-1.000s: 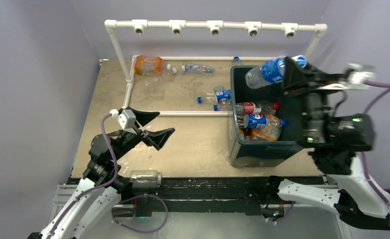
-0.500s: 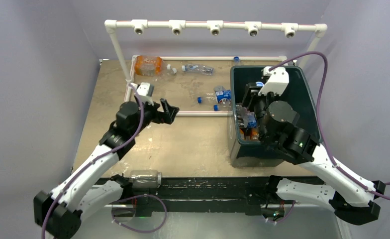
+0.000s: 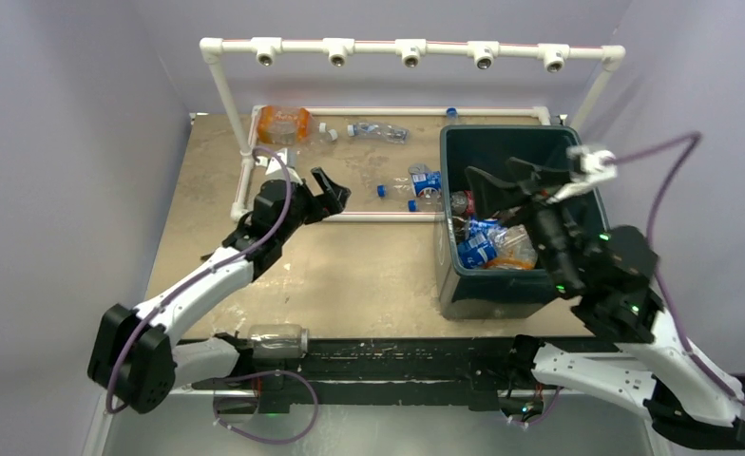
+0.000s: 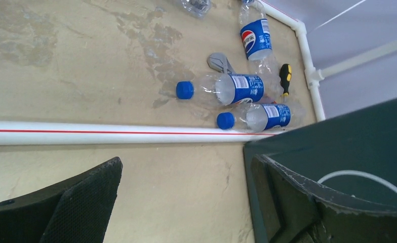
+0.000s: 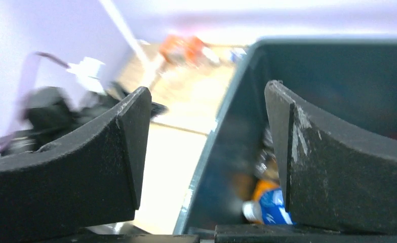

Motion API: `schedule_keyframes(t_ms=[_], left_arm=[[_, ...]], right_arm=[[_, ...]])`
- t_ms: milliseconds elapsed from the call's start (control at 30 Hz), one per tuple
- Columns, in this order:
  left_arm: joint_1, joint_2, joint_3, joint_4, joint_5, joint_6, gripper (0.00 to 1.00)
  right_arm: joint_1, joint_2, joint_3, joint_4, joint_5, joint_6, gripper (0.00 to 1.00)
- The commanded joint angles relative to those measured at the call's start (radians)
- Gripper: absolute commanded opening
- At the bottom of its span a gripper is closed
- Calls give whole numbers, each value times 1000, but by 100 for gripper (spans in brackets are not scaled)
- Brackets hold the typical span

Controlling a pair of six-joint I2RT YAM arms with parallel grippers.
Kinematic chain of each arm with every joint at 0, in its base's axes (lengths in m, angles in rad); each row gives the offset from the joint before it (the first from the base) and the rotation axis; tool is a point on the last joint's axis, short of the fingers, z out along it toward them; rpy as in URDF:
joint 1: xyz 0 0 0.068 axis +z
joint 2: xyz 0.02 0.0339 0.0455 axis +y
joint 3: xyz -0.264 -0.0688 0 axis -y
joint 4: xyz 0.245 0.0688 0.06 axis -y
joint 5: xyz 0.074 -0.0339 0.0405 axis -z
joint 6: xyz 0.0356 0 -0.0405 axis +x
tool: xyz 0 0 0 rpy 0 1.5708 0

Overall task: Put the plastic bottles in the bin
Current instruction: Place the plastic bottle in the trash bin, then pick up the plastic bottle at the center of the board.

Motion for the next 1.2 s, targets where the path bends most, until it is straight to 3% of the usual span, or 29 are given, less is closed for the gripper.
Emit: schedule_keyframes(t_ms=[0, 267, 500, 733, 1000, 1167], left_arm=[[3, 115, 37, 190, -22, -156, 98], [-9, 458, 107, 464, 13, -393, 96], [-45, 695, 221, 641, -148, -527, 93], [-78, 848, 345, 573, -253, -636, 90], [-122, 846, 348, 401, -310, -778, 95], [-133, 914, 429, 350, -279, -816, 94]], right_arm=[[-6, -71, -31, 182, -323, -3, 80], [-6, -100, -85, 244, -520, 21, 80], [-6, -101, -124, 265, -541, 15, 80], [-6, -108, -119, 257, -519, 7, 80], [-6, -148, -119, 233, -472, -8, 80], [-6, -162, -129, 230, -465, -11, 80]])
